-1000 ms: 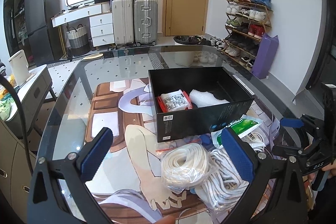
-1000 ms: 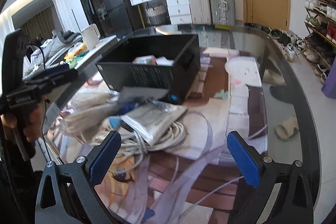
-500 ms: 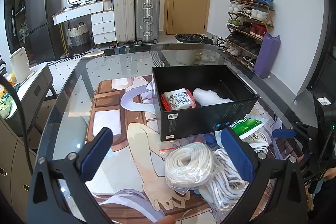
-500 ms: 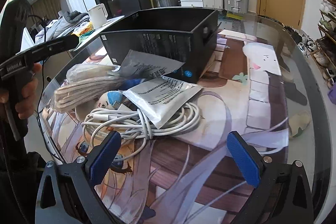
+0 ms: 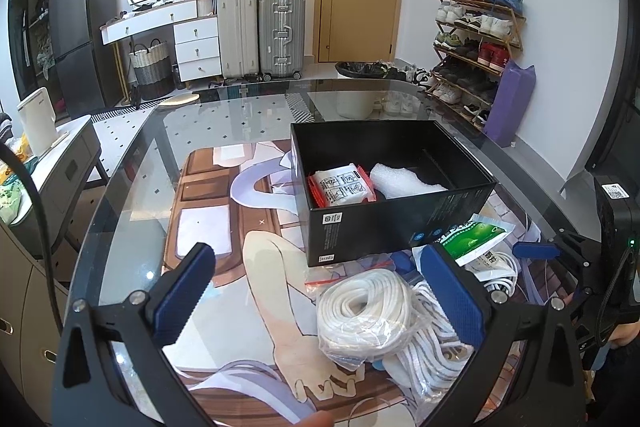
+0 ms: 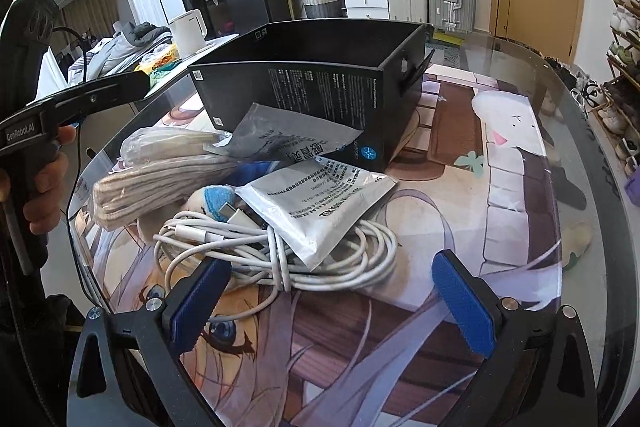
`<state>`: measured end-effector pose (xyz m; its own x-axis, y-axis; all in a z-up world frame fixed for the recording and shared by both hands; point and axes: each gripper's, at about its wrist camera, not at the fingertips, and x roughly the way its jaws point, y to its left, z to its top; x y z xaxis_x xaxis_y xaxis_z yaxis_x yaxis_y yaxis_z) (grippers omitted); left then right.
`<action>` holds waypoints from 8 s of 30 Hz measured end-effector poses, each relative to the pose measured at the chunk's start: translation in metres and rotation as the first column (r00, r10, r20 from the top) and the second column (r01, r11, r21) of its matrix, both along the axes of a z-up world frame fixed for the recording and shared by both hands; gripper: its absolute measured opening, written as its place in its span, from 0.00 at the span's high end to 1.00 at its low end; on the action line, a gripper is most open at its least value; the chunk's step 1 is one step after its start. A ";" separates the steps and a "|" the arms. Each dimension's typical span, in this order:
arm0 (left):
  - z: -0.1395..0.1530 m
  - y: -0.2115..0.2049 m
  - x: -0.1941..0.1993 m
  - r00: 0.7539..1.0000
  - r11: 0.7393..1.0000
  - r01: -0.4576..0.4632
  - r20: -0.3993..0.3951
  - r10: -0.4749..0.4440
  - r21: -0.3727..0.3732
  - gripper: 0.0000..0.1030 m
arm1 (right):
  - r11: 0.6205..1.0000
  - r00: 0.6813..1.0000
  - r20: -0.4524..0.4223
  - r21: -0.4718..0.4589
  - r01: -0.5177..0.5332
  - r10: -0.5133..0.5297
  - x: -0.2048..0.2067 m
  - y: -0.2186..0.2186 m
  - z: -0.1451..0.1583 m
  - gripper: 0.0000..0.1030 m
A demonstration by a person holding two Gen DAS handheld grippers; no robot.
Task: Organize soft objects
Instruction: 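Move the right tool to the white cable coil while the left tool approaches the bagged rope, then grasp the white cable coil with the right gripper while the left gripper grasps the bagged white rope, then carry the cable coil and bagged rope over the black box with both grippers, then lower the cable and rope into the black box and open both grippers, then move the left tool to the large bagged white rope while the right tool approaches the white medicine packet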
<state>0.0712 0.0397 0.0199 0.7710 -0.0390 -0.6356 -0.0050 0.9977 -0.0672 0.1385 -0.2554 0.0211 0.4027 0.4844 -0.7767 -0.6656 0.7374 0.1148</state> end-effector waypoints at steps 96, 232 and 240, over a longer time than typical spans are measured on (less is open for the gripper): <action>0.040 0.002 -0.022 0.990 0.987 0.125 0.072 -0.118 -0.104 0.58 | 0.963 0.957 0.244 0.252 0.093 -0.157 -0.027 -0.053 0.090 0.25; 0.012 -0.019 0.015 0.994 0.993 0.112 -0.016 -0.112 -0.046 0.00 | 0.991 0.971 0.196 0.047 0.129 -0.136 0.000 -0.017 0.049 0.01; 0.013 -0.026 -0.008 0.993 0.992 0.117 -0.027 -0.118 -0.040 0.00 | 0.996 0.981 0.170 0.015 0.089 -0.090 -0.011 -0.011 0.048 0.01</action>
<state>0.0628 0.0133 0.0333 0.7407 -0.1529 -0.6542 0.1099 0.9882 -0.1065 0.1273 -0.2664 0.0694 0.5705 0.4460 -0.6896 -0.6074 0.7943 0.0112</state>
